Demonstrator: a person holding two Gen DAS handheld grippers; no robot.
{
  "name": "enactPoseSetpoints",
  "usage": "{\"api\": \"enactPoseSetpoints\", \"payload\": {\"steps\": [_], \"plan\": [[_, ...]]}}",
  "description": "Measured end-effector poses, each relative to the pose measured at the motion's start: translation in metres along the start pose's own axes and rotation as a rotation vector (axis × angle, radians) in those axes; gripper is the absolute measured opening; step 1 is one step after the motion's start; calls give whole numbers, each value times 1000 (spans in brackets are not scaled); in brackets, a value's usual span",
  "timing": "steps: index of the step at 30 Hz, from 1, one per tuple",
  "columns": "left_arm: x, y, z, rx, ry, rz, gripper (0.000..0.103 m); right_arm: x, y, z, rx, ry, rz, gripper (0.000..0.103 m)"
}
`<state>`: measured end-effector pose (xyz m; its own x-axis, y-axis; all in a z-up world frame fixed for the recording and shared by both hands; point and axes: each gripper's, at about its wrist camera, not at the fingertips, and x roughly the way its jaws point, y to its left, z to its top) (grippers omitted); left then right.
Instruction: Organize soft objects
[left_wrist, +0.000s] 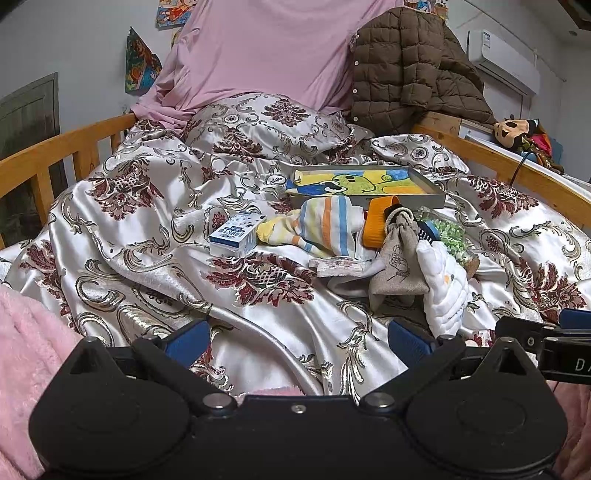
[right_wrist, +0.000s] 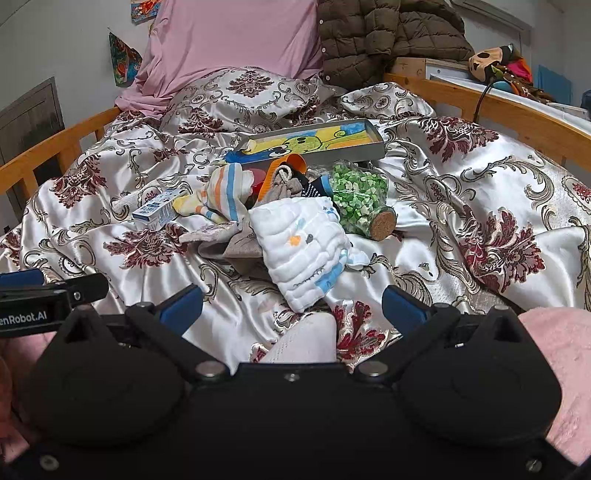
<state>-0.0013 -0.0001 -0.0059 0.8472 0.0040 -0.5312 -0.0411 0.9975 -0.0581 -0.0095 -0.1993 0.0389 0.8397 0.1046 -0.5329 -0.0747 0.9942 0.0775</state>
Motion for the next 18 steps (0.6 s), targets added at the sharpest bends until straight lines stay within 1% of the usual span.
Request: {"api": "enactPoseSetpoints", "payload": {"steps": [5,9,11,13,15,18], "plan": [[0,-1,0,2,16,13,102,1,-1,0,10,8,8,102],[11,3,8,-18,75,14,102,6,-6,-1,46,38,30,102],[16,6,14,-31,103,3,102,13,-12,1,62,51,35,102],[23,9,21,-36,121,-10,102,12,-12,2,73,64,53,102],[32,12,30,-35,145,-27,102,19,-16,9,76,74,68,102],[50,16,48,-38,168,-62,102,28,-17,19,63,67,70,102]]}}
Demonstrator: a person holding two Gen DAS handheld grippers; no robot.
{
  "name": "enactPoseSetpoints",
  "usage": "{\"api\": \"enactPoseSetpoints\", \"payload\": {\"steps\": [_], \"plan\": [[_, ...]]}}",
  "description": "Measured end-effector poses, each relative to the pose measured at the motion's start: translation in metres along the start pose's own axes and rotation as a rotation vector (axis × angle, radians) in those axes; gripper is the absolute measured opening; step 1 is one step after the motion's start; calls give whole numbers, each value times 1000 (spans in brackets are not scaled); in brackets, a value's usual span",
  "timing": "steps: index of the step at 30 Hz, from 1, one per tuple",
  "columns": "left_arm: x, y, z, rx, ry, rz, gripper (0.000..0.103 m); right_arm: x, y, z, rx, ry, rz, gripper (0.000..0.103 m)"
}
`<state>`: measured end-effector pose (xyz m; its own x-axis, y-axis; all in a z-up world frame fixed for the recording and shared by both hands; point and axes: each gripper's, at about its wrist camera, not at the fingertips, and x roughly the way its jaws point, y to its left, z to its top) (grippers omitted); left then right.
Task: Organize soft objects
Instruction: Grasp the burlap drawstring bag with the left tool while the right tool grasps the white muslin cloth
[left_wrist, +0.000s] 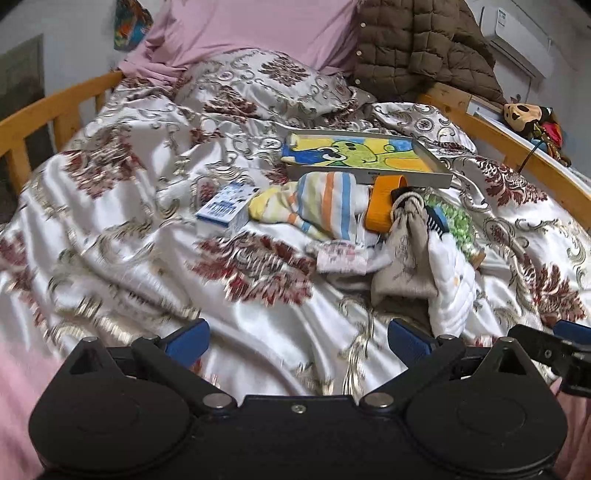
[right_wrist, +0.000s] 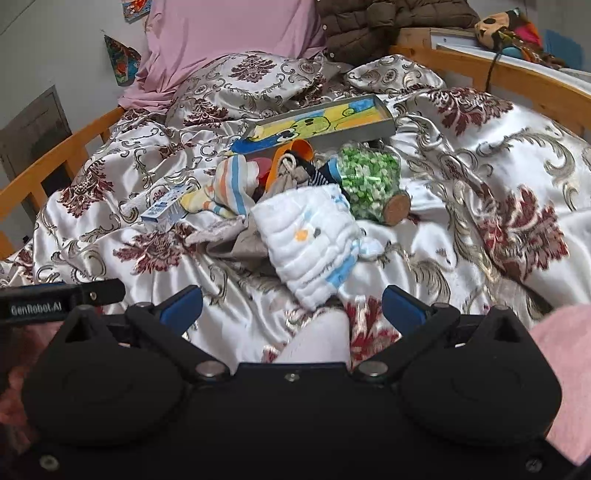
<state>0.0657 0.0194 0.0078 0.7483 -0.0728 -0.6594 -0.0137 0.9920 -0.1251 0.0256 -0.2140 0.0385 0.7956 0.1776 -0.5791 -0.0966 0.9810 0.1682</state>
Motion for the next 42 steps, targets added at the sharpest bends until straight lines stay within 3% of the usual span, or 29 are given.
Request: {"api": "enactPoseSetpoints", "payload": {"steps": [10,20,26,30,34,39,41,42], "plan": [[51,-6,56,169,-34,-143,102,46,-1,26,-106,19,-34,102],[111,-18,81,219,-2,-414,102,79,2,42,-165,63,66,102],[157,-32,101,195,61,-530,100,87,-8,44,-102,105,88,95],[185,-37,106,184,122,-591,96,87,-7,40,-79,131,118,85],[211,-35,109,119,194,-654,91,89,-8,40,-62,149,135,85],[236,-32,109,54,280,-699,79,105,-13,44,-39,170,144,83],[242,-30,106,30,306,-714,73,111,-15,46,-29,176,143,79],[245,-29,105,21,320,-719,68,113,-16,46,-26,180,144,72]]}}
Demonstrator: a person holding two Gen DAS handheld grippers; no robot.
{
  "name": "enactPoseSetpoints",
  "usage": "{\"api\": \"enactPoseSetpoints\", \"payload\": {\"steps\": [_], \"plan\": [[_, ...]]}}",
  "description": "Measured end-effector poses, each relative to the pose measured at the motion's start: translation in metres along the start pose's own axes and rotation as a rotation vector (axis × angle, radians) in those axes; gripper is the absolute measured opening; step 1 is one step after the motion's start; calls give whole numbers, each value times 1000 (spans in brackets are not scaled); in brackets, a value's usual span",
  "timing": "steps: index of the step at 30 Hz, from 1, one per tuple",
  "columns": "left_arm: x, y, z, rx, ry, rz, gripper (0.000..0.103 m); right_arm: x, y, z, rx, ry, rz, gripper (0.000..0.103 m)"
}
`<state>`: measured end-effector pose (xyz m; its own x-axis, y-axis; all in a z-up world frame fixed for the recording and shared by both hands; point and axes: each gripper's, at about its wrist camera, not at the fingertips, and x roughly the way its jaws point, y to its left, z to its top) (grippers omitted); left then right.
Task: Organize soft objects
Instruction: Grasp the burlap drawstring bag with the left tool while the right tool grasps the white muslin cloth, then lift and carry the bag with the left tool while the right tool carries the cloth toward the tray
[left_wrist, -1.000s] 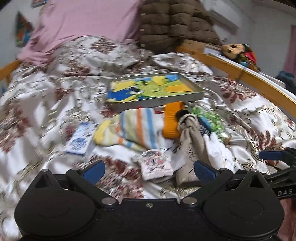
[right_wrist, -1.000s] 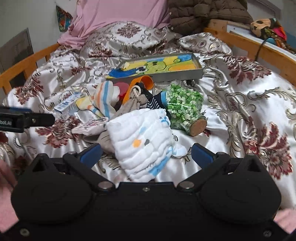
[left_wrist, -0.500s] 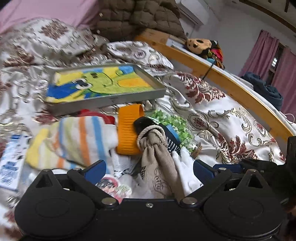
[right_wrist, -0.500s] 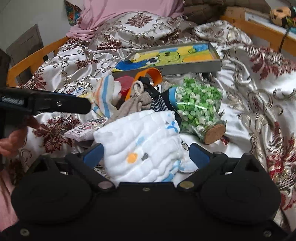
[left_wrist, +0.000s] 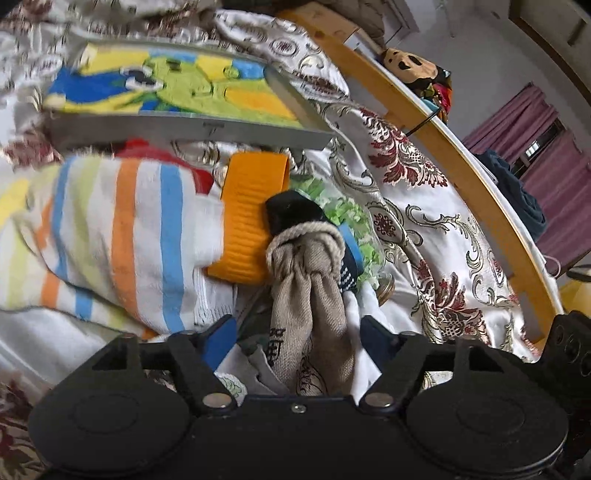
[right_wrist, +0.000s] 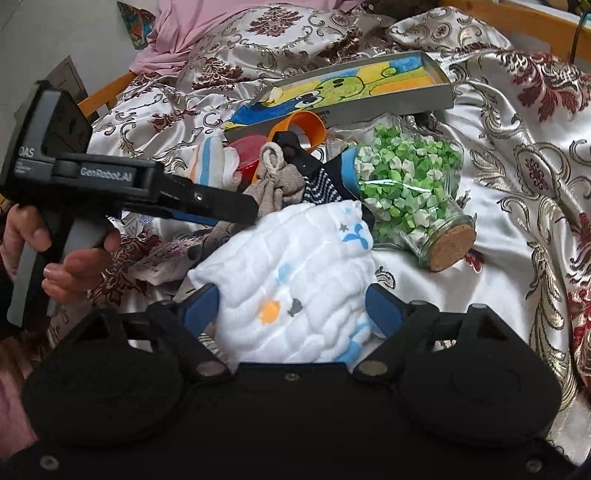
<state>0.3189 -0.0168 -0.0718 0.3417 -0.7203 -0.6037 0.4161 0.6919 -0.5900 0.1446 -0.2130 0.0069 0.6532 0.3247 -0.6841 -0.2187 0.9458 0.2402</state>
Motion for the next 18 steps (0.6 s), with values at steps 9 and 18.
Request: {"api": "enactPoseSetpoints", "payload": {"steps": [9,18], "plan": [[4,8,-2,-68,30,-22,40,8,-5,1,9,17,-68,27],[-4,0,-1,-63,30,-8,24,11,-7,-2,-13,10,-102,6]]}}
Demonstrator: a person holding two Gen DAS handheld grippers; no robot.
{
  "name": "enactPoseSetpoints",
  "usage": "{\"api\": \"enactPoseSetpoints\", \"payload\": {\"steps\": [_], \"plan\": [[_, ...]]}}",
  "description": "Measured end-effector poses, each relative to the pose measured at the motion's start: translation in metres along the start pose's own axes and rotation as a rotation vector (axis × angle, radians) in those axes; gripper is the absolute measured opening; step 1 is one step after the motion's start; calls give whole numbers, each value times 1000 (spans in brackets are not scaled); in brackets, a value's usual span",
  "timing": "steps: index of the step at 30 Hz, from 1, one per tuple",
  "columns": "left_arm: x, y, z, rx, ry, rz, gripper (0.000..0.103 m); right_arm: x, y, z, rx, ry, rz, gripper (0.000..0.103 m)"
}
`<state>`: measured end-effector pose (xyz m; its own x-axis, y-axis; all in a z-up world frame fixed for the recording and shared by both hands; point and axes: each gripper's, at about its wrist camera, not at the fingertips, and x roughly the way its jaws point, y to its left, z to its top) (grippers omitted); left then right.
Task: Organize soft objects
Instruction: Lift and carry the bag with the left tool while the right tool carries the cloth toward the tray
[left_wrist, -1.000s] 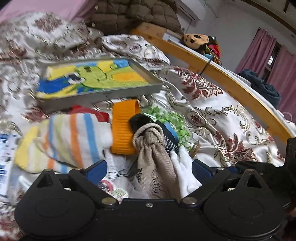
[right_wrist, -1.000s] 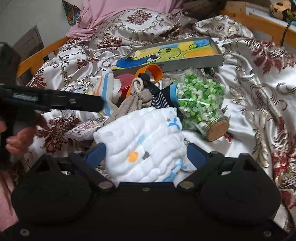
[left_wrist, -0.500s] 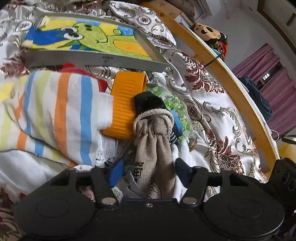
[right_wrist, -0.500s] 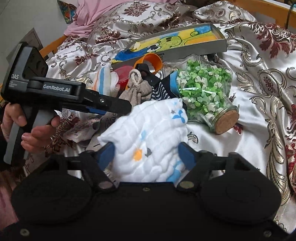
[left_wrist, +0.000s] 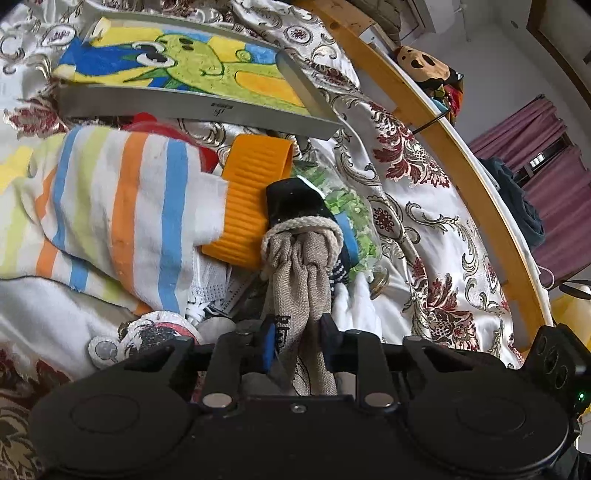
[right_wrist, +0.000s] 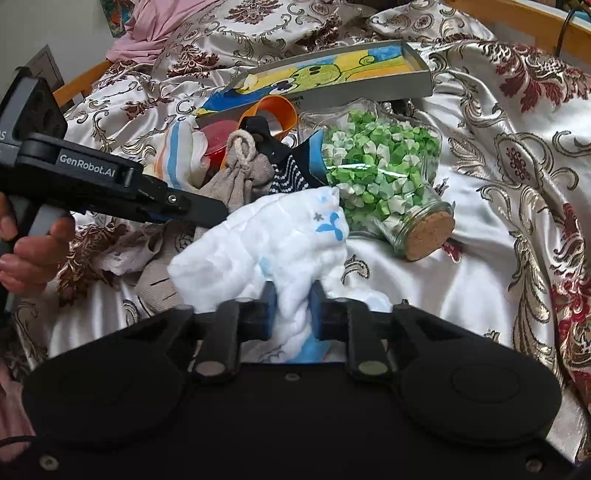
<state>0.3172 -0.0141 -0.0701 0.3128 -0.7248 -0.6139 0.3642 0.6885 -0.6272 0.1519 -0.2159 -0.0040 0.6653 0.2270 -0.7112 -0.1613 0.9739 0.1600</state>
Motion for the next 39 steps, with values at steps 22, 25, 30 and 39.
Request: {"api": "enactPoseSetpoints", "payload": {"steps": [22,25,30,39], "plan": [[-96,-68,-28,39,-310,46,20,-74,8,5,-144,-488,-144,3],[-105,-73,-30,38,-356,65,20,-82,3,10,-139,-547,-135,3],[-112,-81,-12,47,-428,120,20,-95,-3,26,-160,-640,-115,3],[-102,-94,71,142,-573,332,20,-51,-22,136,-121,-773,-72,3]]}}
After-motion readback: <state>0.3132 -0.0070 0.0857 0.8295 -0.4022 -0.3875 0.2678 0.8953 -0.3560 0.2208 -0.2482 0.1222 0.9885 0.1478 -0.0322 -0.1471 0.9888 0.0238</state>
